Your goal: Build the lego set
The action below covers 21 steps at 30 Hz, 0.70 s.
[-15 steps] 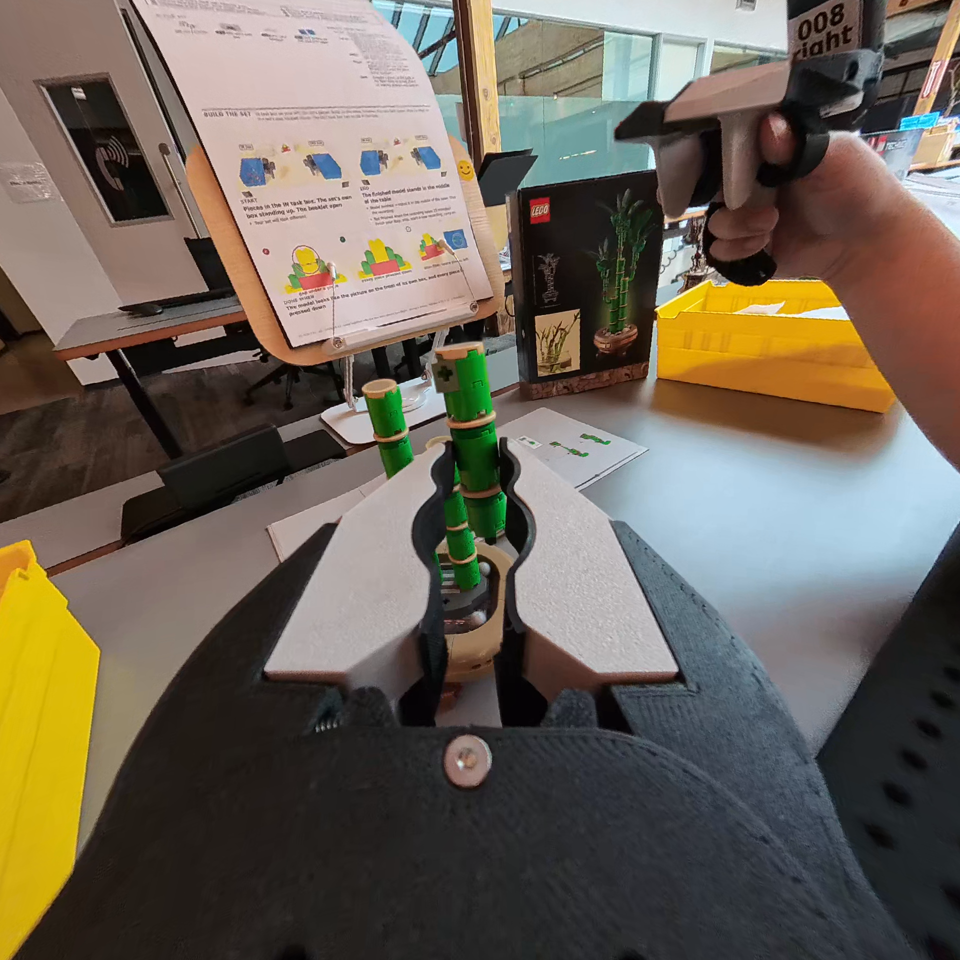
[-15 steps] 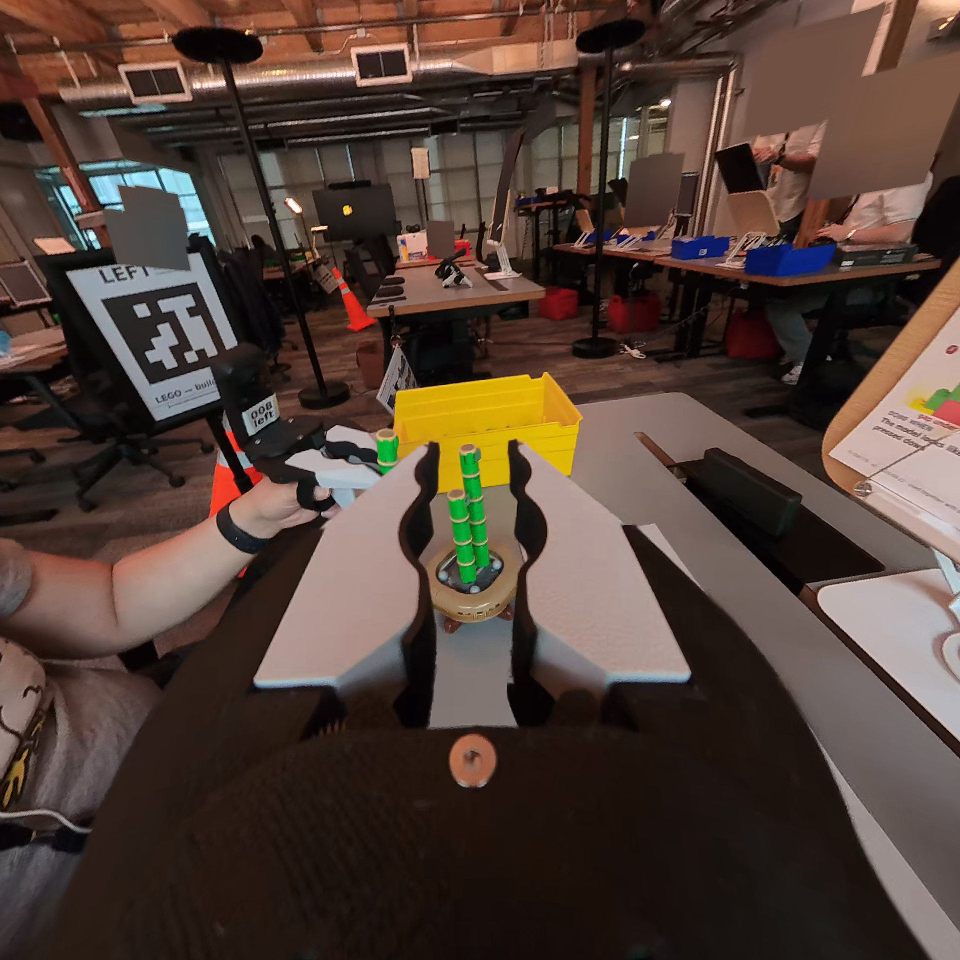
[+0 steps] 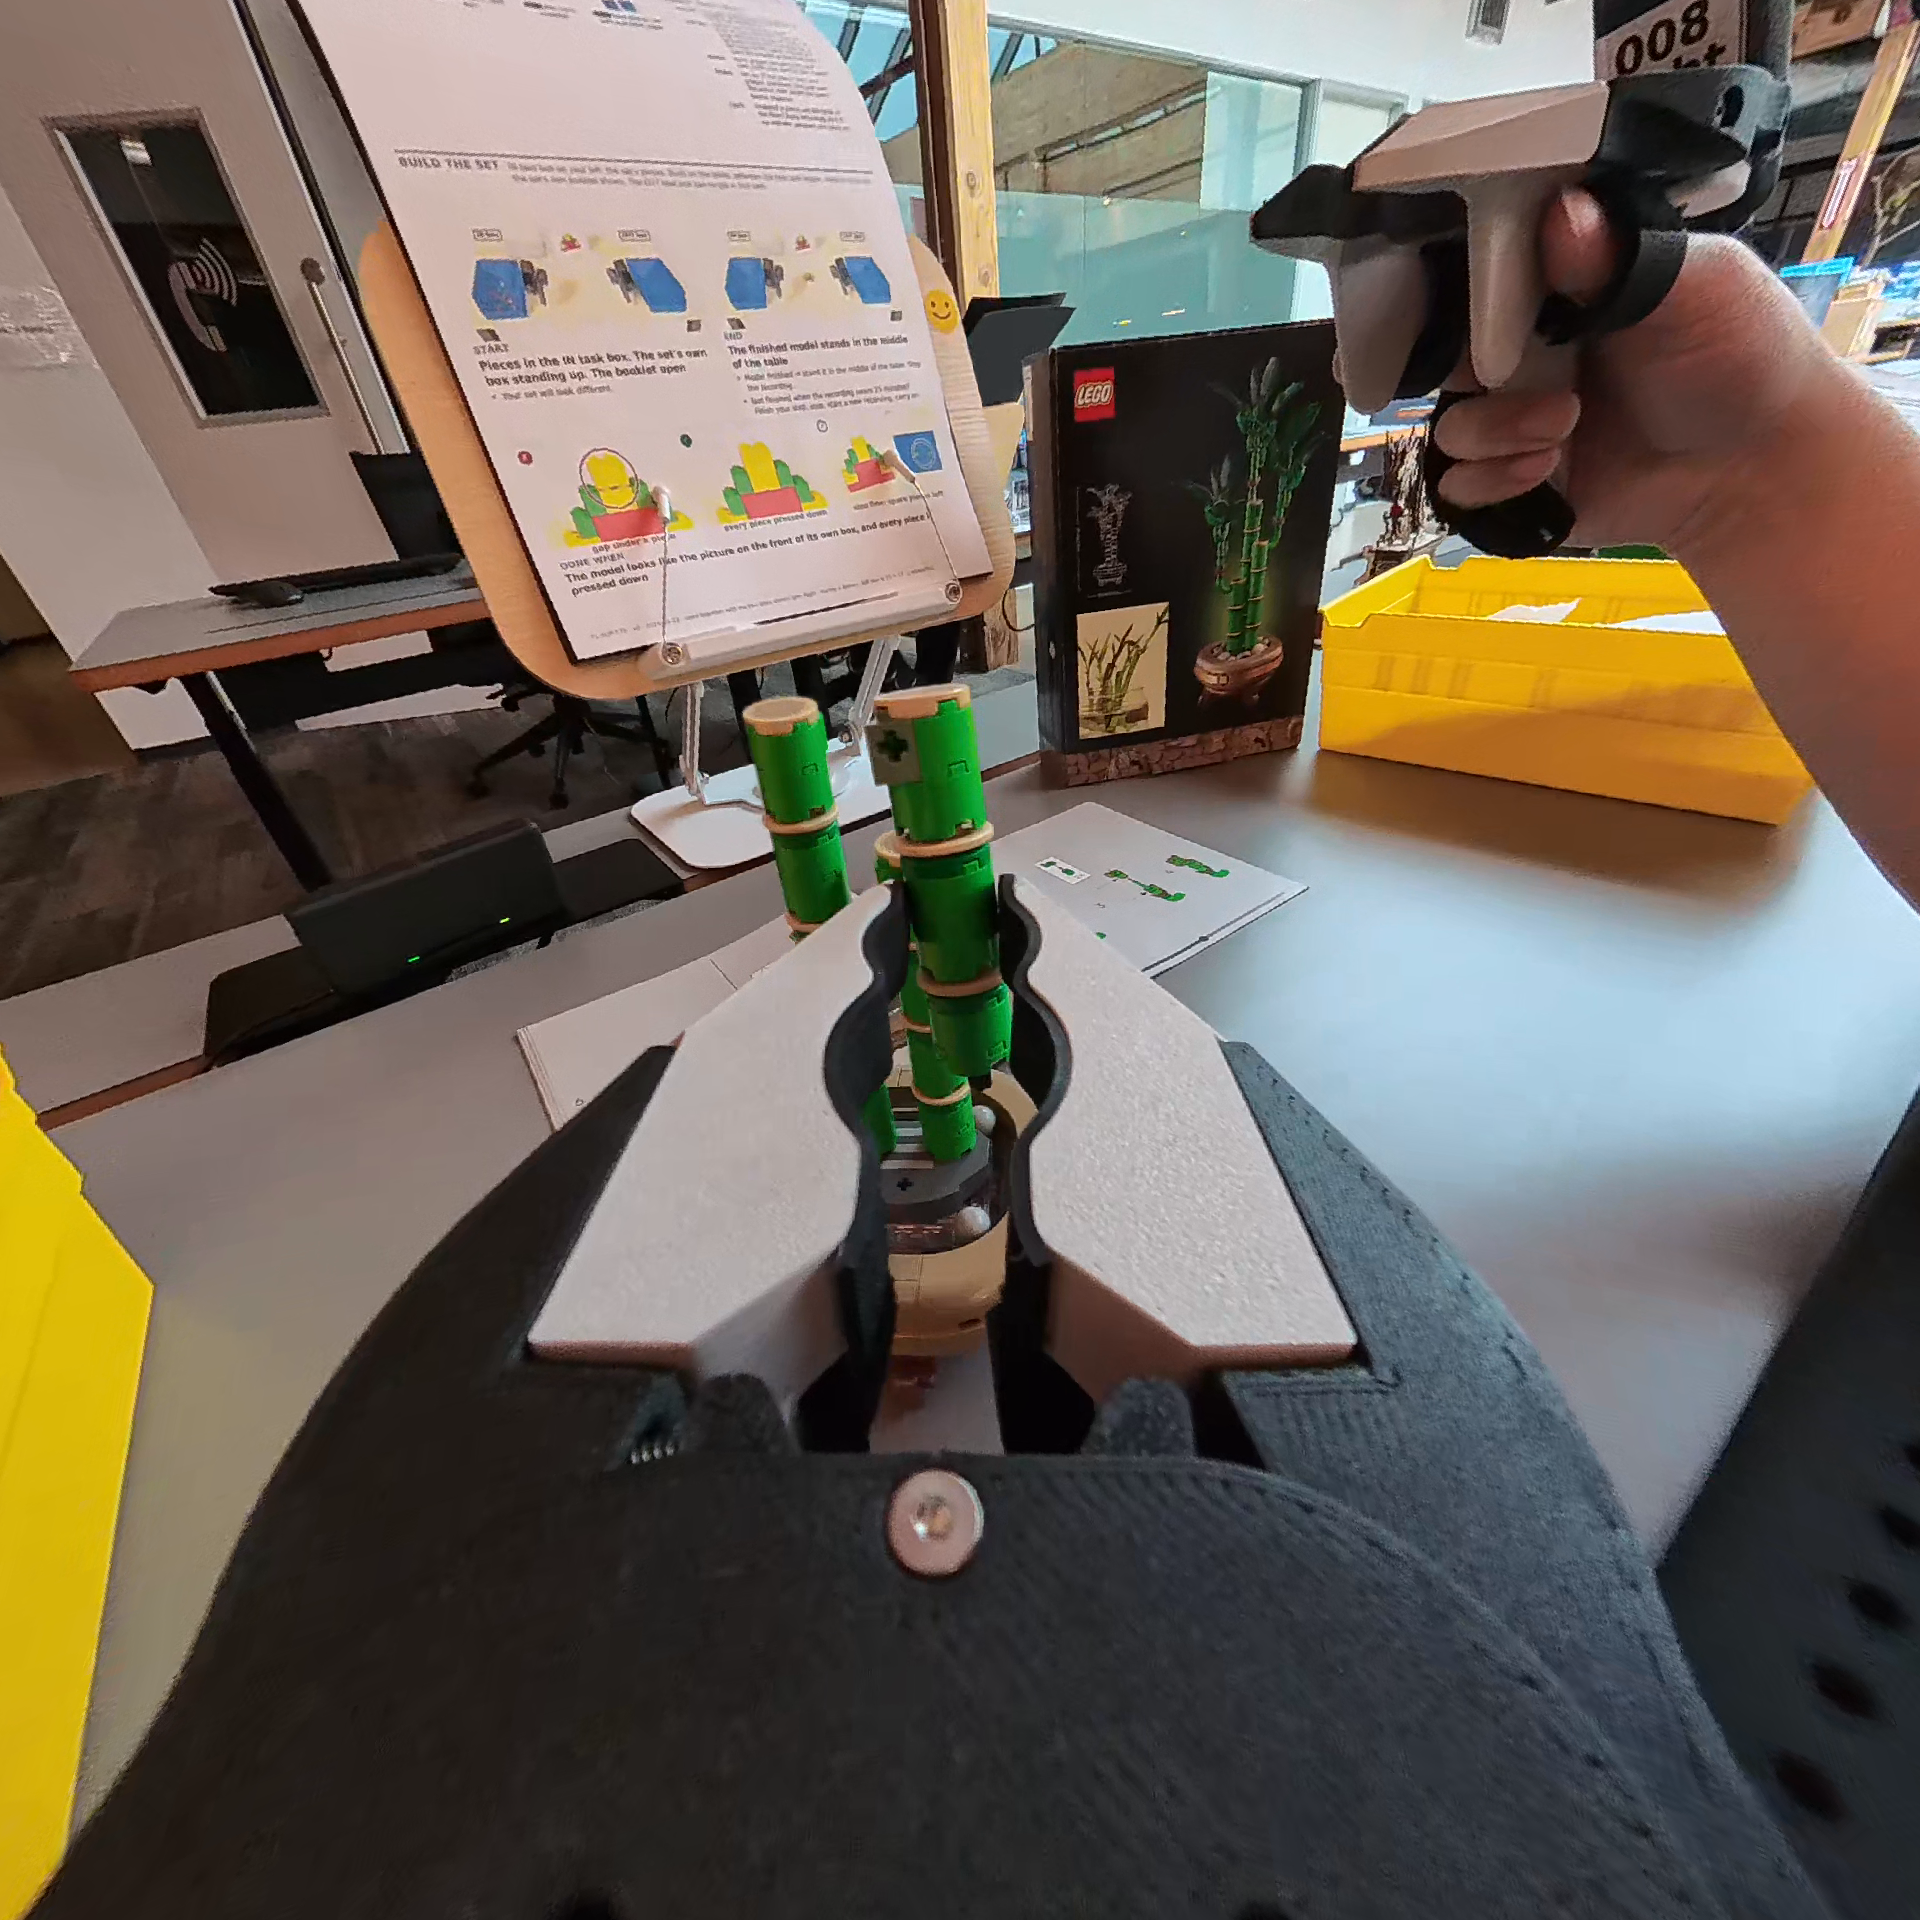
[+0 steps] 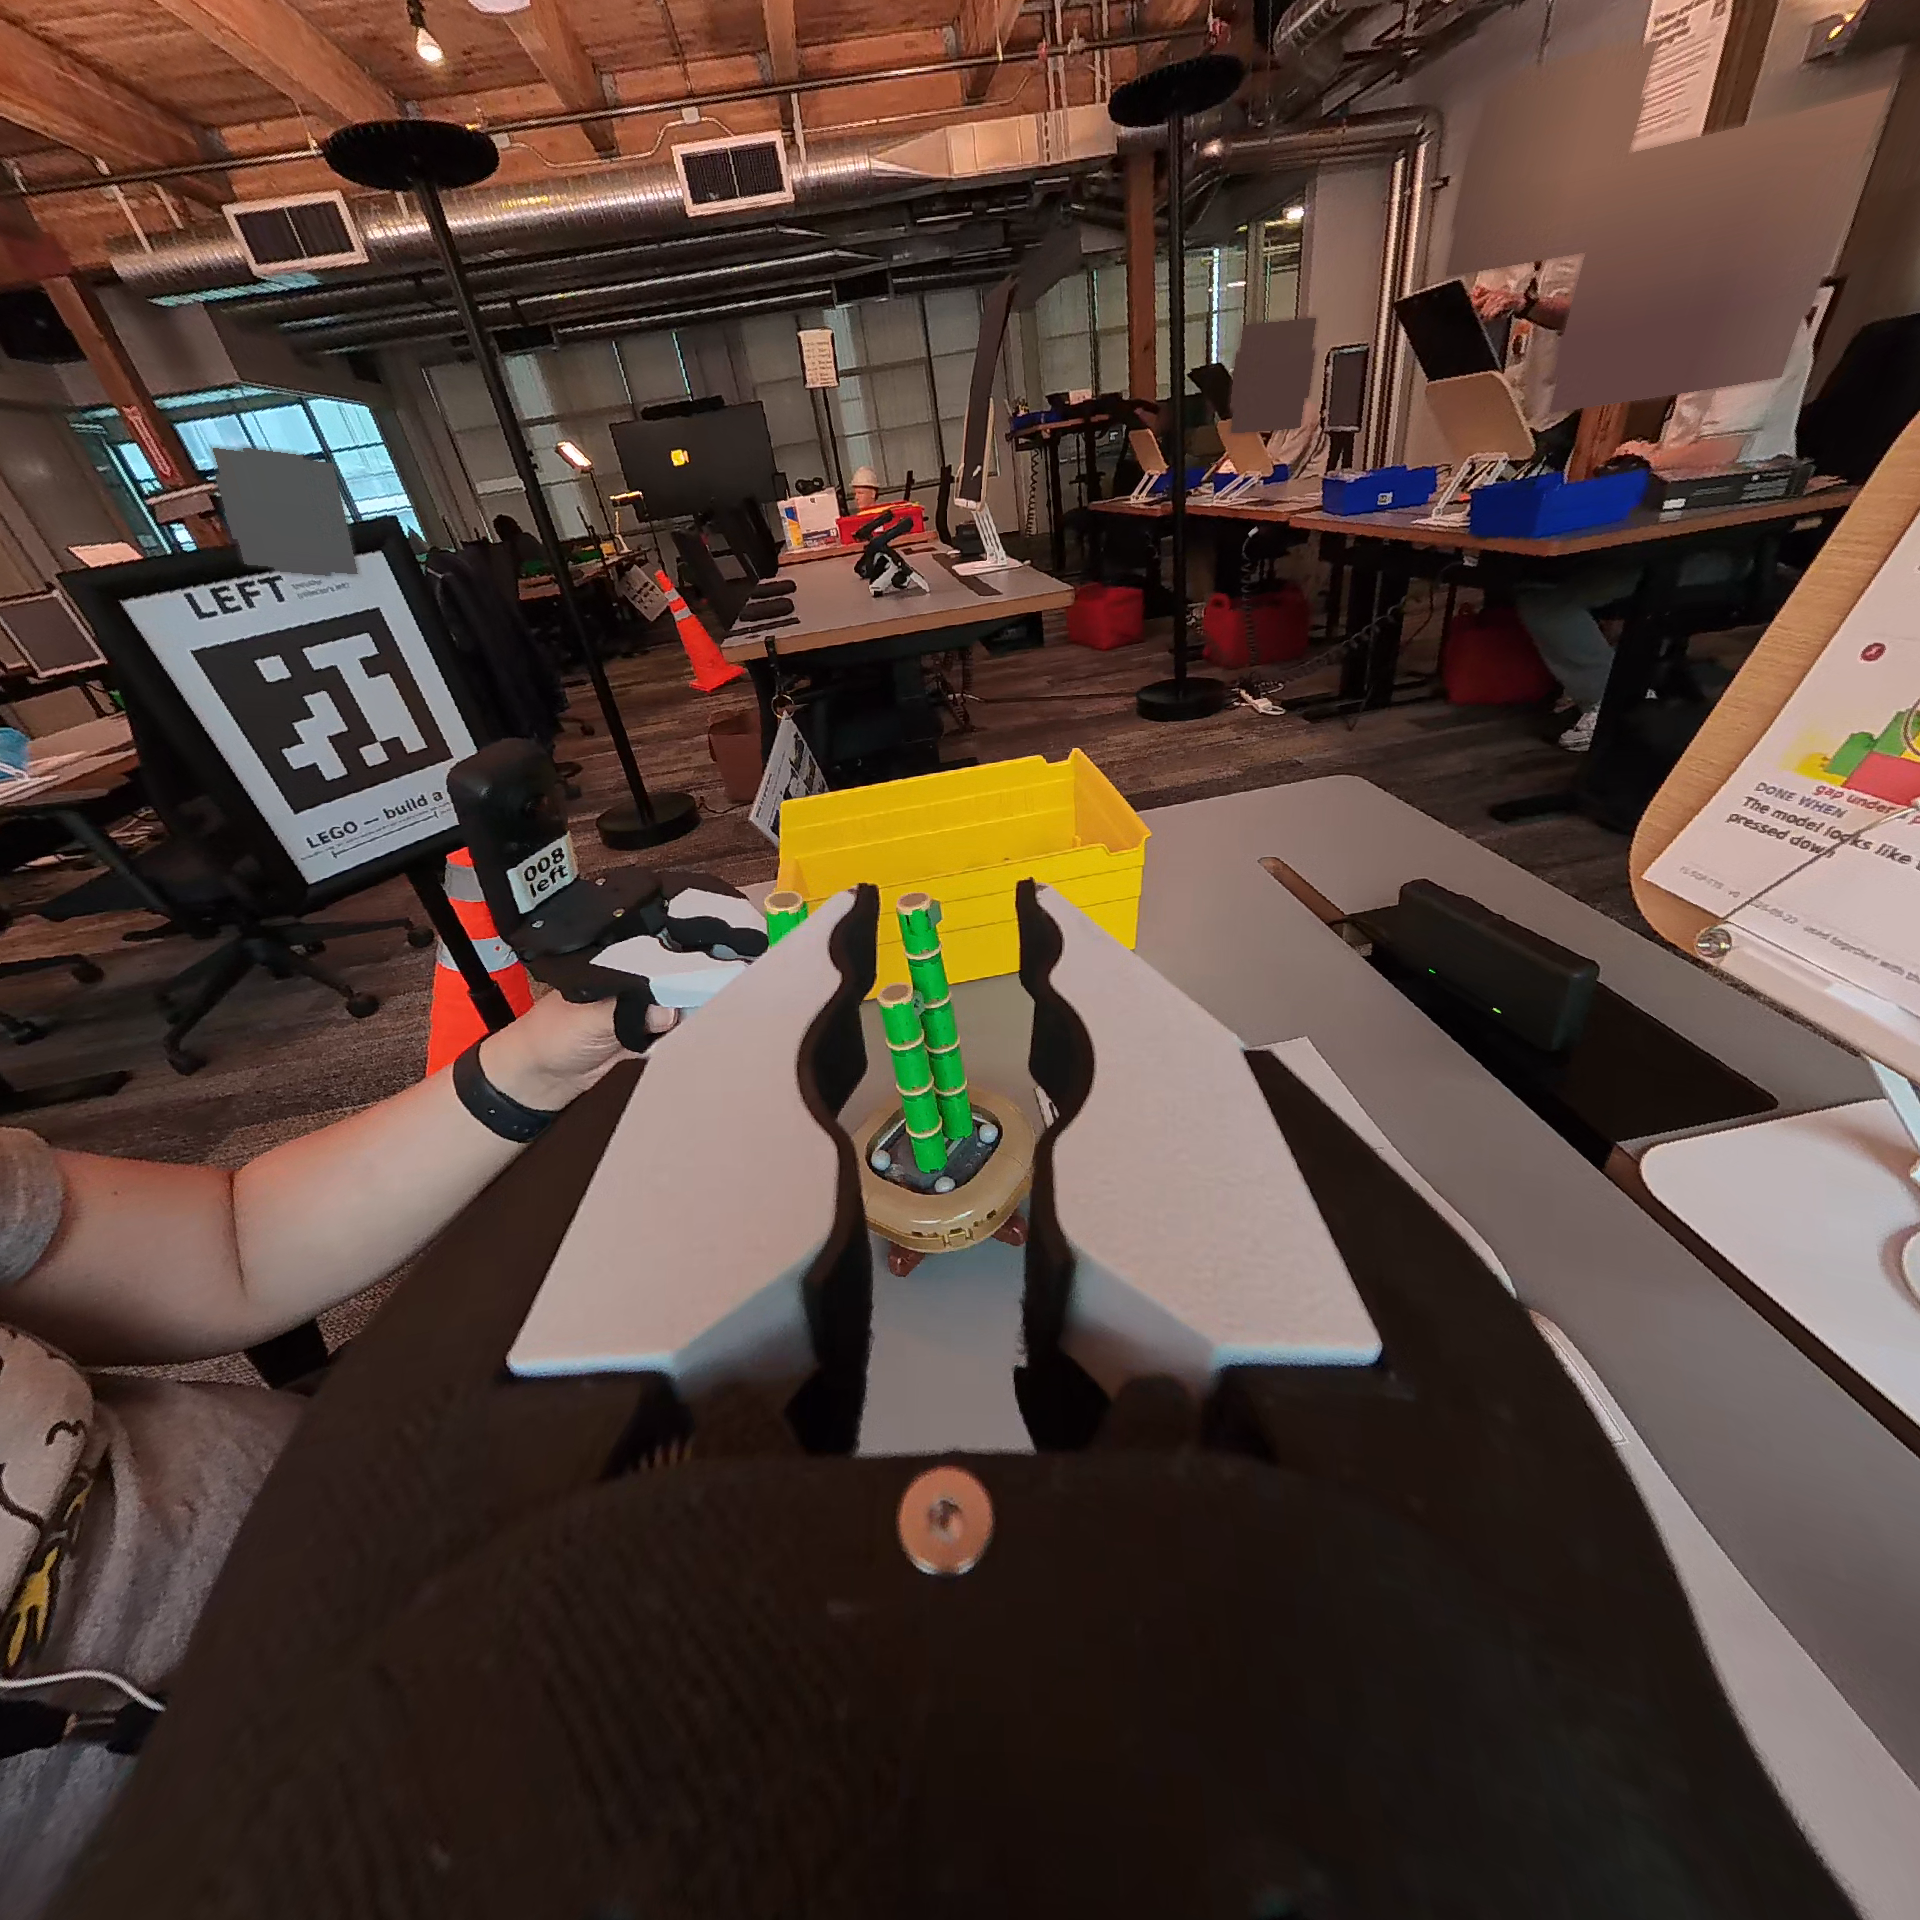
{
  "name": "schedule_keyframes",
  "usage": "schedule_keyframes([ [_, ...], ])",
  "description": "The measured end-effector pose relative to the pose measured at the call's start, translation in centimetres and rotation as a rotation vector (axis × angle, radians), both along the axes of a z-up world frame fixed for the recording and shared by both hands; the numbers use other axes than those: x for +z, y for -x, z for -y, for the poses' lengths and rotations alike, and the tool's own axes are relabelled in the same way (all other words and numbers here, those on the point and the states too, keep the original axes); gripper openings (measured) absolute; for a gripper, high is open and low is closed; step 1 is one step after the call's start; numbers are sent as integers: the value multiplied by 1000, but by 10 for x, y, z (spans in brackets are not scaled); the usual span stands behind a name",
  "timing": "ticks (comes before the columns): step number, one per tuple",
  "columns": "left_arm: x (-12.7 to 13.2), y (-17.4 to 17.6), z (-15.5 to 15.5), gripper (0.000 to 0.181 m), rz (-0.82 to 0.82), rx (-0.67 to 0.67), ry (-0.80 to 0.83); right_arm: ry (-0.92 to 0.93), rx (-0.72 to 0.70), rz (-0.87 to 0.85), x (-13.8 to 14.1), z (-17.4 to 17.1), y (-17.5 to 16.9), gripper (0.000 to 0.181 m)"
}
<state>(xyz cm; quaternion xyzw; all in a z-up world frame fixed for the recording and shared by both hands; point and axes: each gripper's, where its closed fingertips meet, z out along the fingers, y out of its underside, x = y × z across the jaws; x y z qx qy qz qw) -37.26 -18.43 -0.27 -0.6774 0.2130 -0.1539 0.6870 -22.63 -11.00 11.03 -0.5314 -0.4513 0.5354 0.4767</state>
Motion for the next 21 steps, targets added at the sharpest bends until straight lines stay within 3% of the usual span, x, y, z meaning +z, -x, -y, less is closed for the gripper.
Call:
schedule_keyframes([
  [21,-8,2,-3,14,44,-22,16,20,-1,10,-7,-5,1,26],
])
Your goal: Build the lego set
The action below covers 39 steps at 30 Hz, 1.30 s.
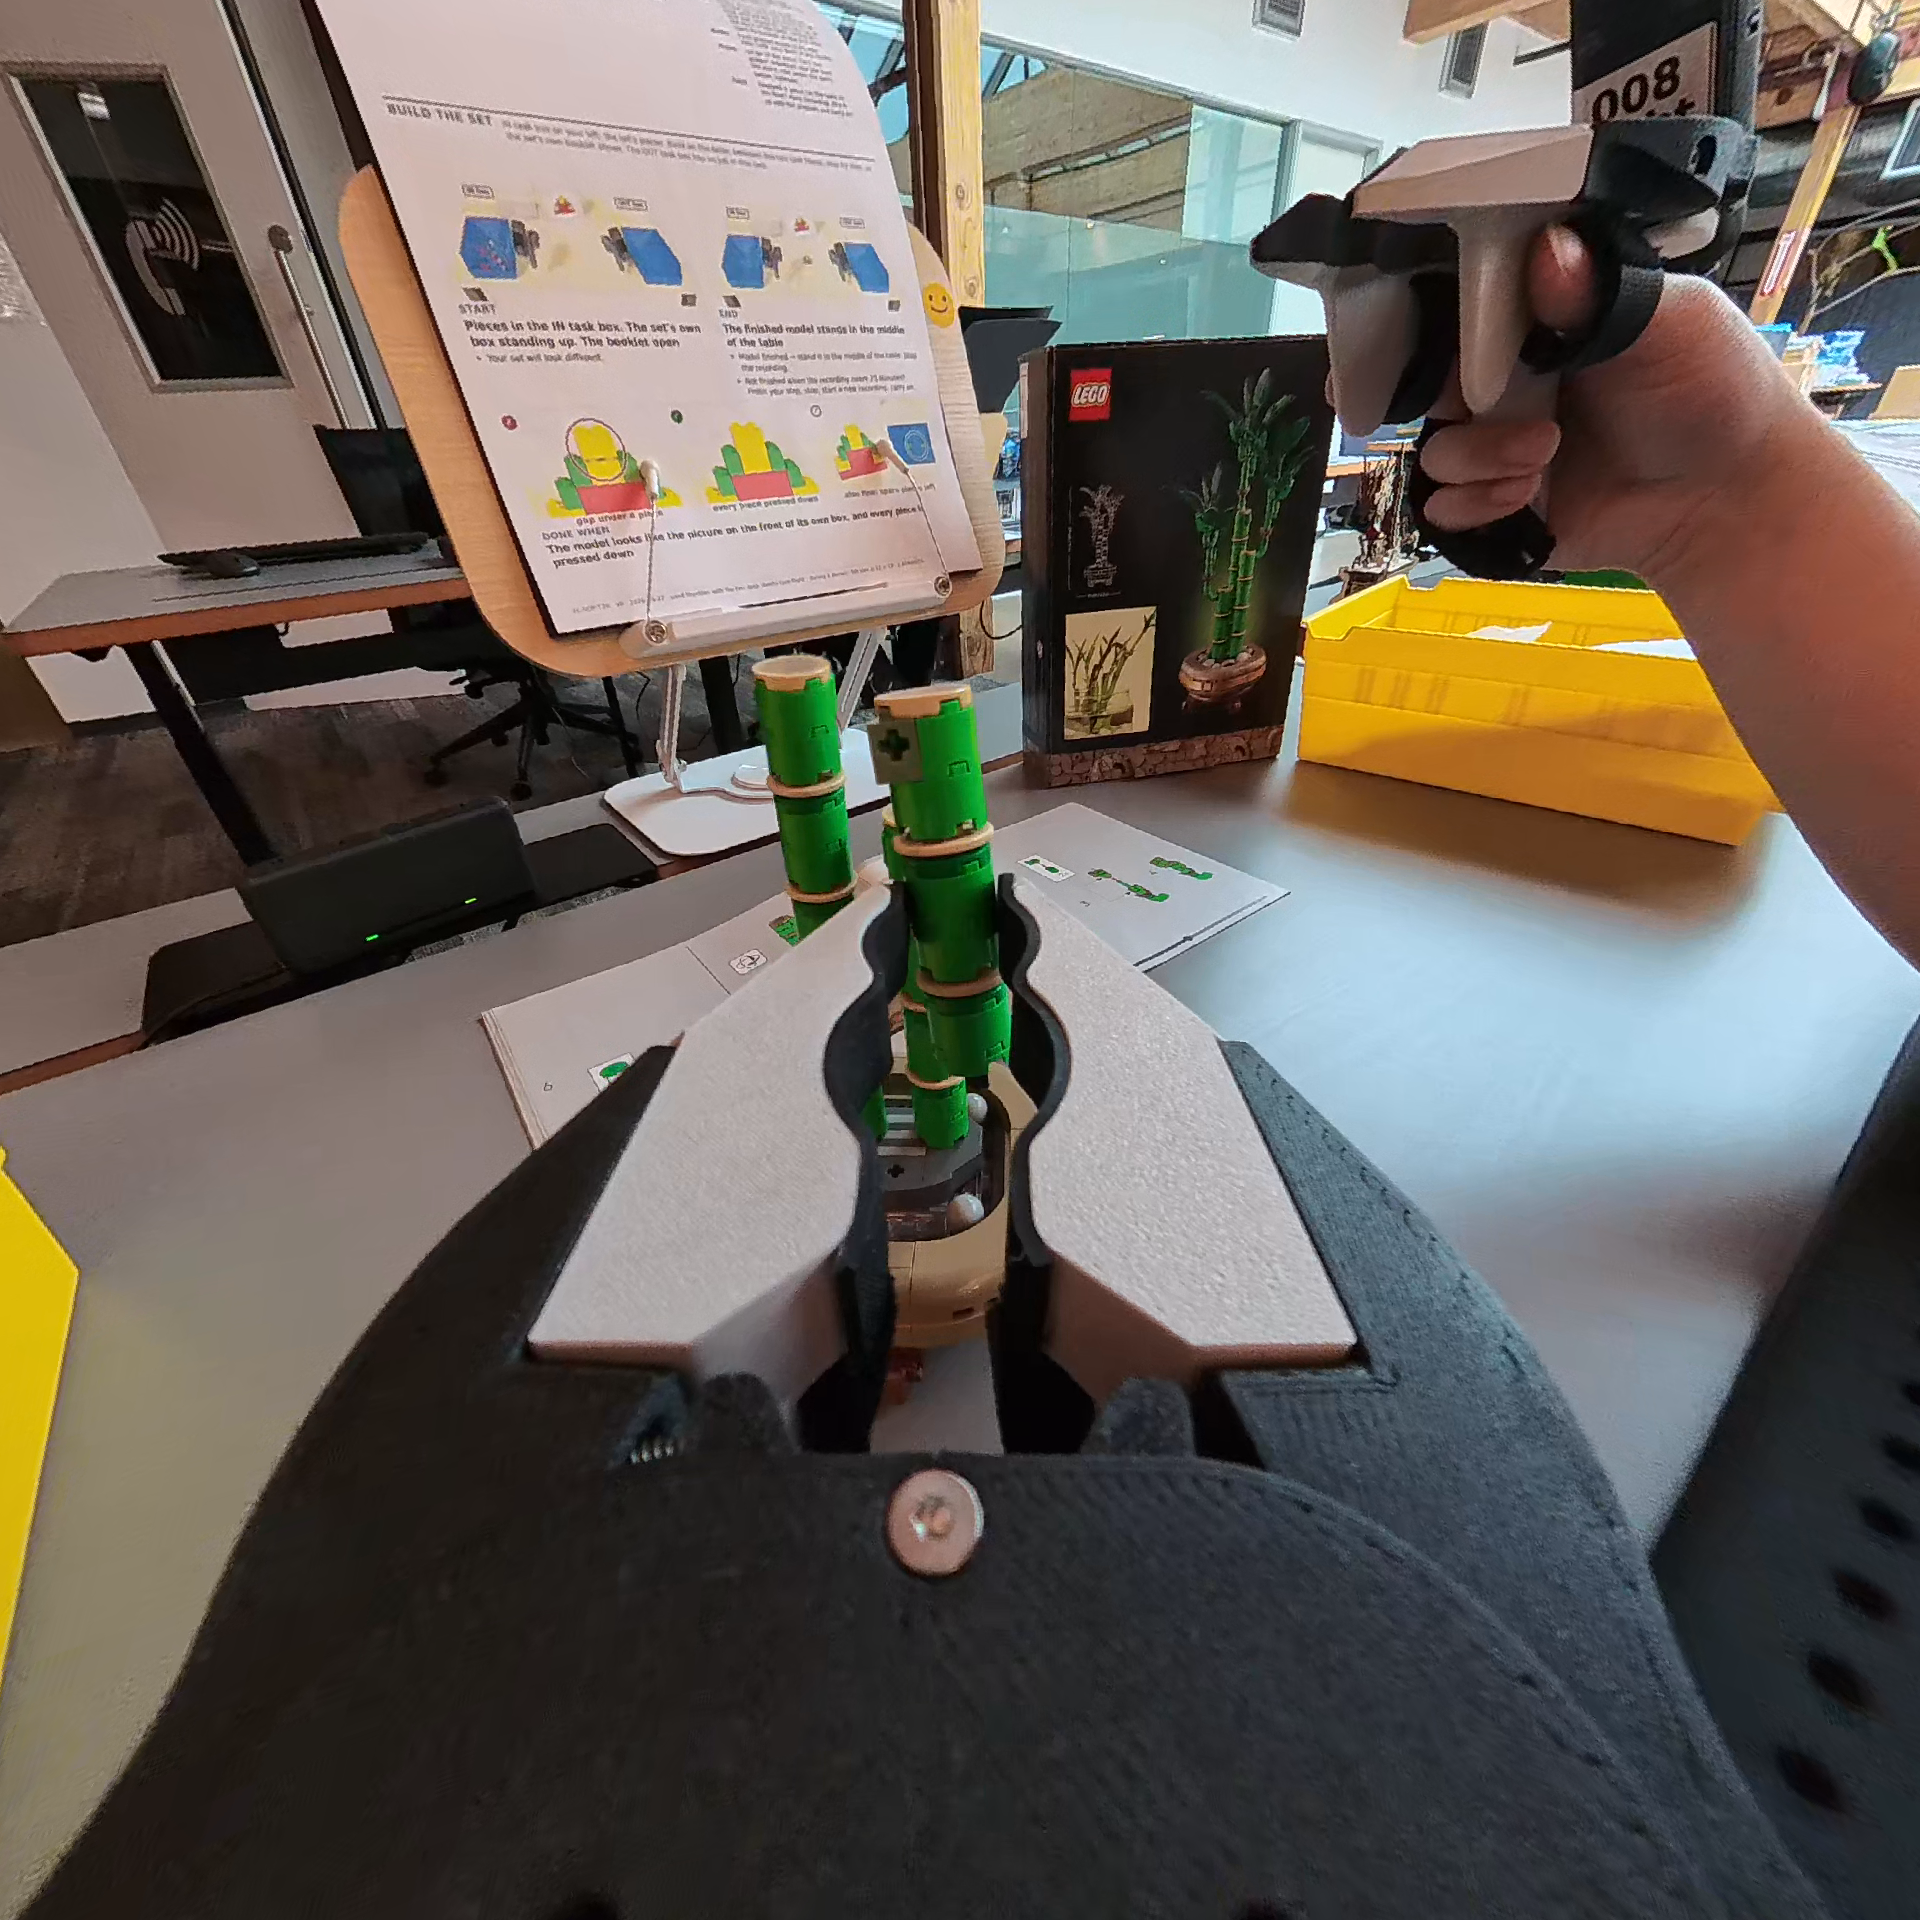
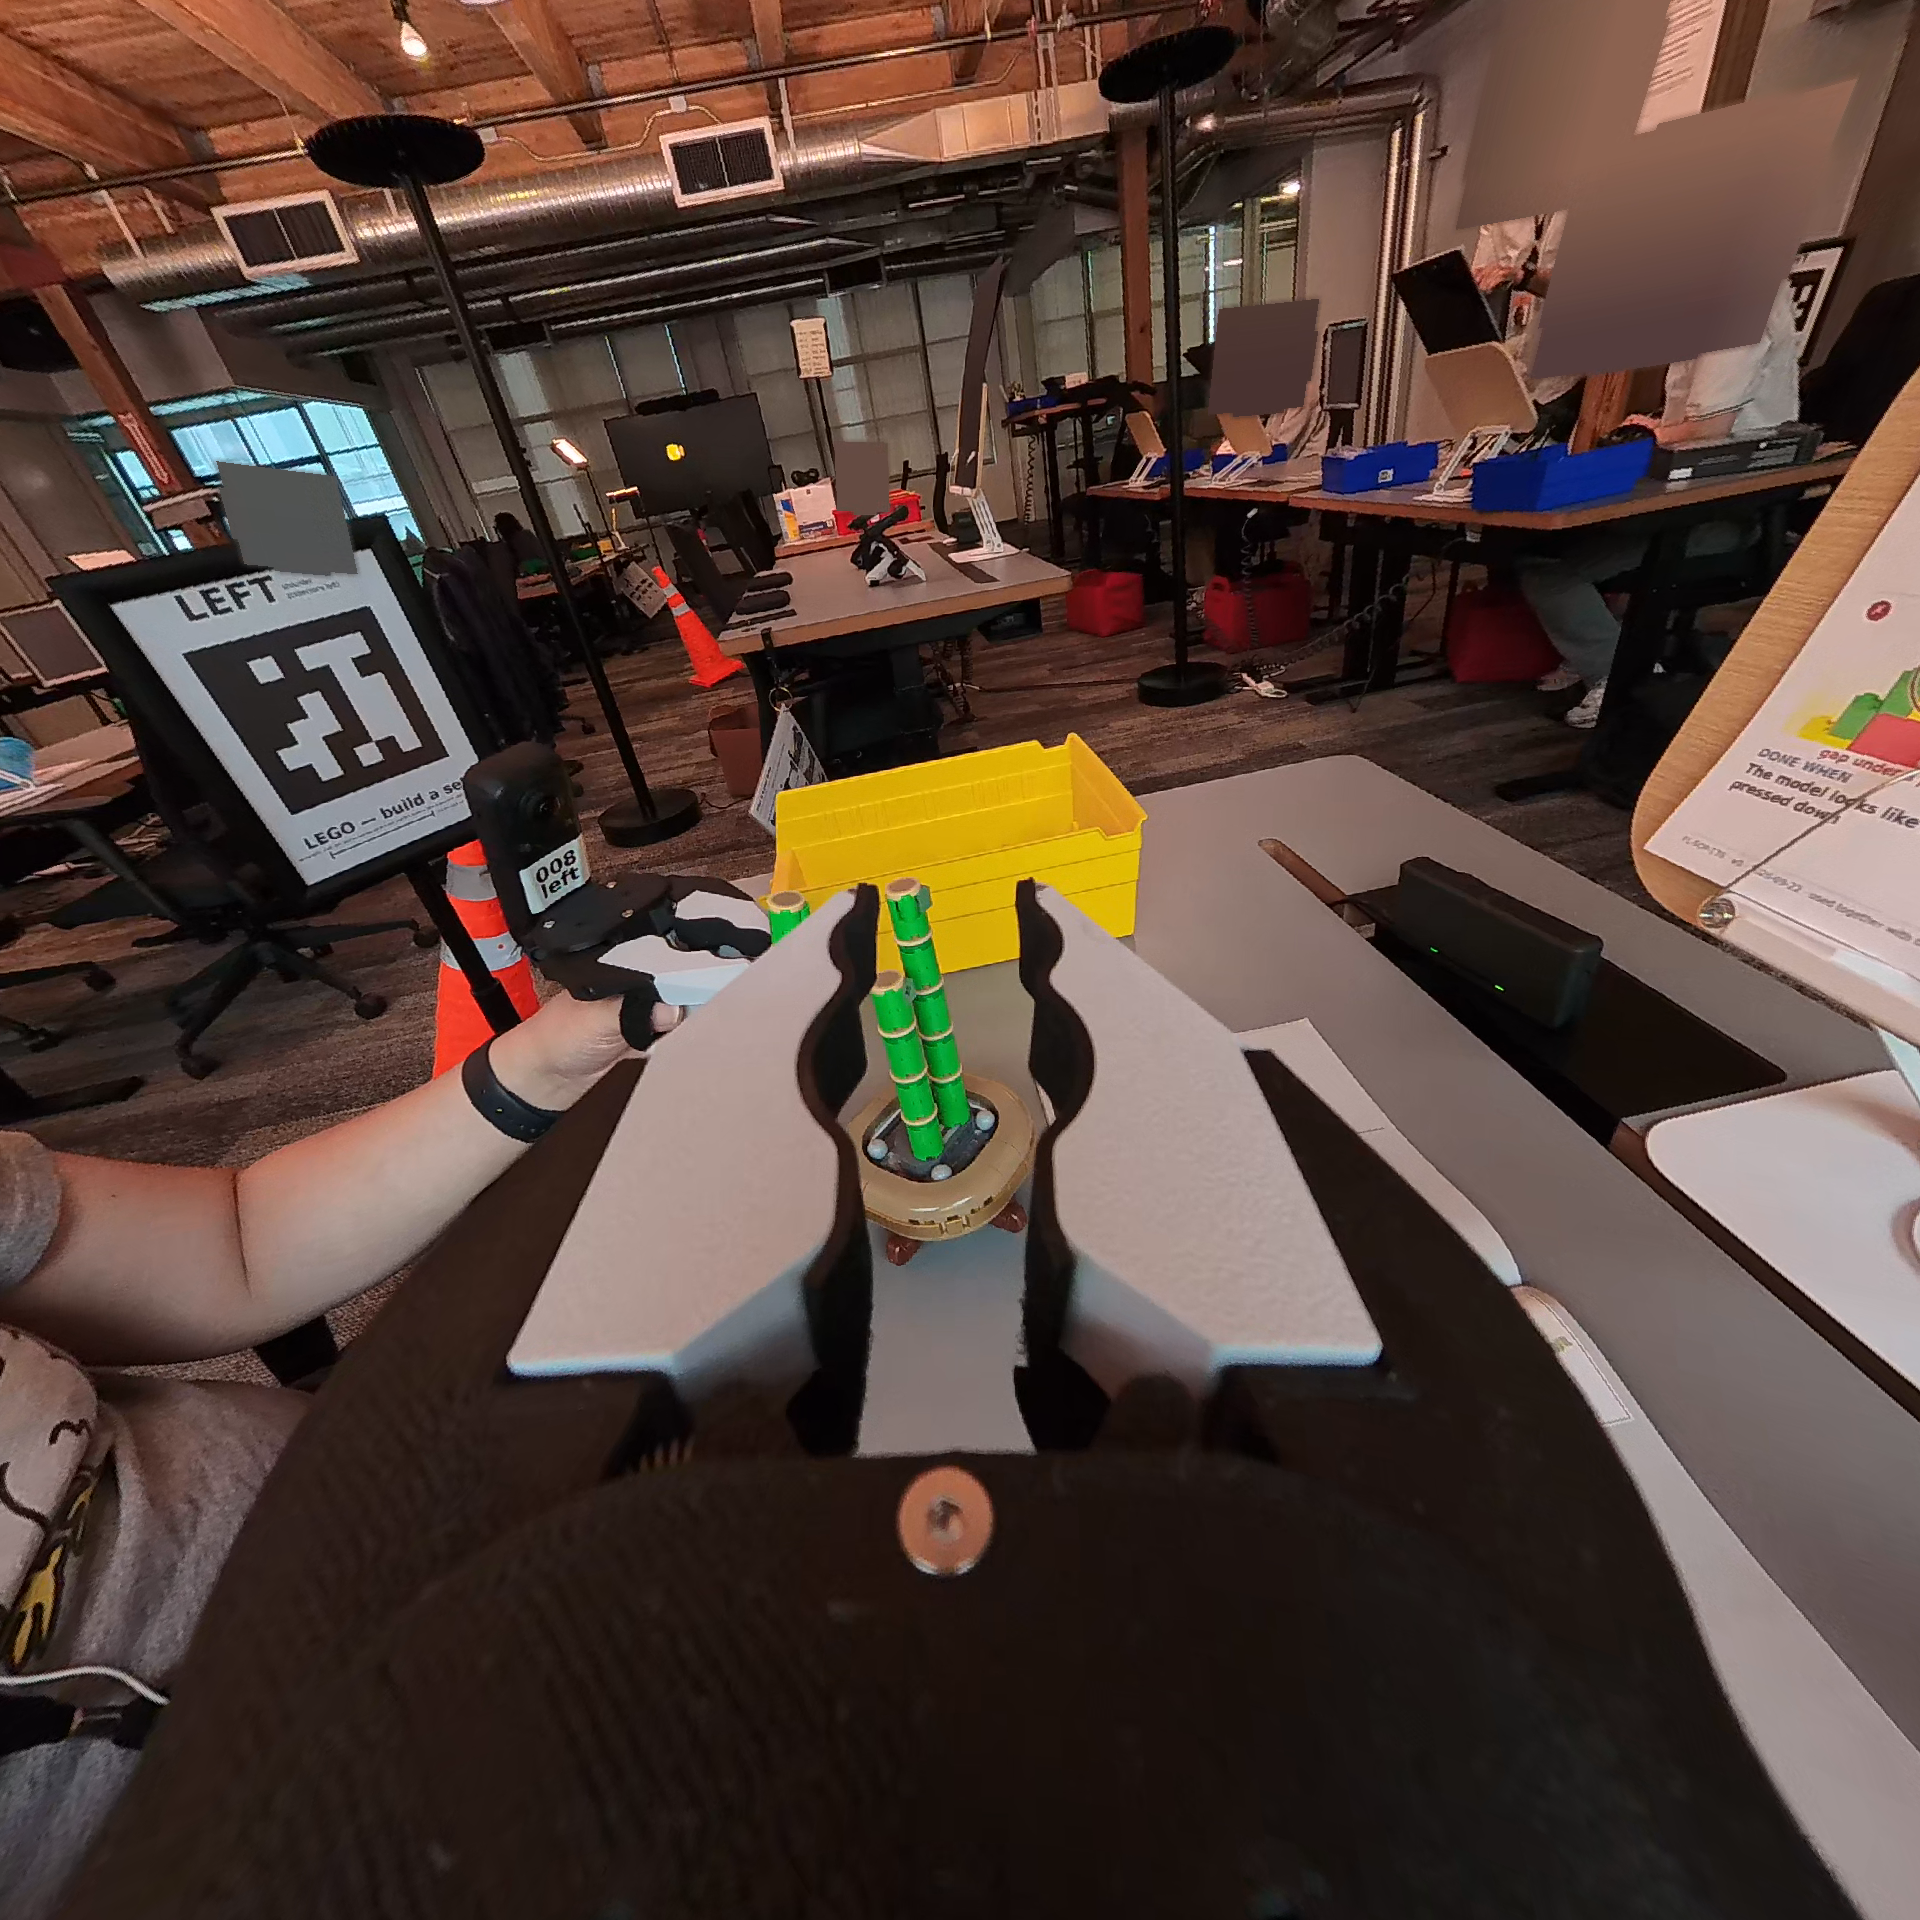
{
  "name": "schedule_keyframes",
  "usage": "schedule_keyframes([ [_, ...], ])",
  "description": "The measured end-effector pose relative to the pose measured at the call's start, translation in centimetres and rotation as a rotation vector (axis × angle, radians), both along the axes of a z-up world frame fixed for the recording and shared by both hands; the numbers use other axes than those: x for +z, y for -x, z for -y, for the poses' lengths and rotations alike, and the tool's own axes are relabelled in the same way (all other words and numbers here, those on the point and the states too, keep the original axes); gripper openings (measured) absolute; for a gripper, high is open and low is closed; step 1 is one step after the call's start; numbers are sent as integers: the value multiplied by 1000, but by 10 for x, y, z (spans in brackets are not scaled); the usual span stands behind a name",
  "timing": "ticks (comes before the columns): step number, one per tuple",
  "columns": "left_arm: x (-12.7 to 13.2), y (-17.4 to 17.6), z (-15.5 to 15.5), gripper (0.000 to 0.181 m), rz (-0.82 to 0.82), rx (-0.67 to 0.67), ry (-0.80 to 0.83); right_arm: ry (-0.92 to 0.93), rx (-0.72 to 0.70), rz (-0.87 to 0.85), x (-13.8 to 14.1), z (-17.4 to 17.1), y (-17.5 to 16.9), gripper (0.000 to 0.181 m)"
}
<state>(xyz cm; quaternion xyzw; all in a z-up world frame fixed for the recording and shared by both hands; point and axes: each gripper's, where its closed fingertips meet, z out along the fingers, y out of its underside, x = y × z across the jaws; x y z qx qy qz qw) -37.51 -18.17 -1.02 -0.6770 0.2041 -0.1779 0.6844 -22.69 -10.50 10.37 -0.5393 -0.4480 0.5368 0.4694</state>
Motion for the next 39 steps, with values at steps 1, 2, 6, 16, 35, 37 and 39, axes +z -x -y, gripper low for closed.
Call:
schedule_keyframes([
  [1,0,0,0,14,1,0,0,0,0,1,0,0,0,26],
  [2,0,0,0,14,2,0,1,1,-1,1,-1,-1,0,26],
  [6,-1,1,0,14,6,-1,4,1,-3,4,-2,-1,0,26],
  [16,-7,-3,-2,14,7,-38,6,8,-6,17,-6,-4,2,26],
  [35,-15,-1,-7,13,108,-103,-46,-91,152,116,-22,52,68,26],
  [37,-14,-5,-4,14,71,-109,-75,-149,187,168,-32,73,91,26],
  [39,-13,-7,-1,14,33,-108,-102,-196,198,238,-48,86,108,26],
])
